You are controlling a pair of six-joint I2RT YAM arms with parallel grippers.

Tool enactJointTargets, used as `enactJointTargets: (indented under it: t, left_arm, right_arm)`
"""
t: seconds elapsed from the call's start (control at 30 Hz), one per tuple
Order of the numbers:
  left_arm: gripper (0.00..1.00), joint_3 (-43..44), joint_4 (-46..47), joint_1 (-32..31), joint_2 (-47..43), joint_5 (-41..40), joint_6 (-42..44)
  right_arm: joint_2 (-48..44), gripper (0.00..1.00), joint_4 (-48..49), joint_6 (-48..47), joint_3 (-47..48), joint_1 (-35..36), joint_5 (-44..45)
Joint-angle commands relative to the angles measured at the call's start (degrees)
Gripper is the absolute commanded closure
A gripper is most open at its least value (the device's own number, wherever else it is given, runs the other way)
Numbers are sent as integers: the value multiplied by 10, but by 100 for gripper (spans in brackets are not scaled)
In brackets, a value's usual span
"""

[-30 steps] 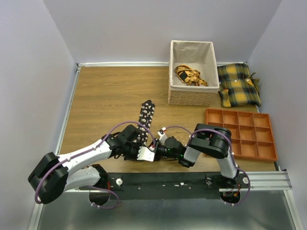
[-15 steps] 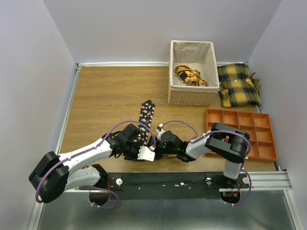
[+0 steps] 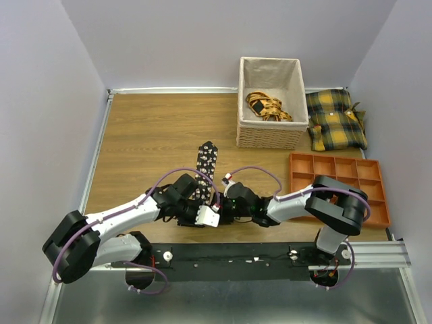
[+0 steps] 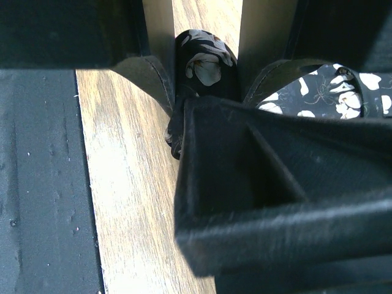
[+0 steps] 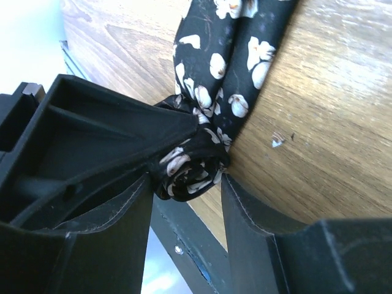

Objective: Roll the ties
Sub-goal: Roll the tie at the center of the board.

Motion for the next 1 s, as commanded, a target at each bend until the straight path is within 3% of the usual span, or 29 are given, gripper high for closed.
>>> enactJointTargets:
  t: [0.0,0.1,0.17,0.27,0.37,0.4,0.47,0.53,0.6,0.63,0.73,0.97]
  left_arm:
    - [100,-12,-62,5,15,-2,-6]
    - [100,-11,-57,5,20,-6,-13]
    - [100,-5,-62,5,24,-9,-13]
    - [100,-4,-73,8,24,1,-3]
    - [100,10,-94,13,34,33,16]
    - [100,17,-105,16,47,44,26]
    - [100,43,-156,29,70,67,72]
    - [100,67,-200,56,106,99,122]
    - [100,82,-225,81,140,127,154]
    - [100,103,-246,91,154,132,162]
    - [100,146,-279,111,209,136,189]
    - [100,215,-329,138,292,148,212]
  right_arm:
    - [3,46,-55,-1,-45,1,6]
    - [4,46,-32,1,-62,0,-1]
    - [-6,46,34,11,-95,-1,0]
    - [-51,46,92,-14,-130,0,43]
    - [-118,46,97,-130,-156,8,113]
    - [-132,46,95,-220,-151,17,142]
    - [-151,45,101,-317,-145,57,201]
    - [-149,45,188,-447,-164,100,246]
    - [-121,44,311,-549,-206,123,265]
    - [-106,43,431,-573,-238,131,256]
    - [-25,41,577,-633,-251,136,221]
    - [88,38,620,-687,-170,174,310]
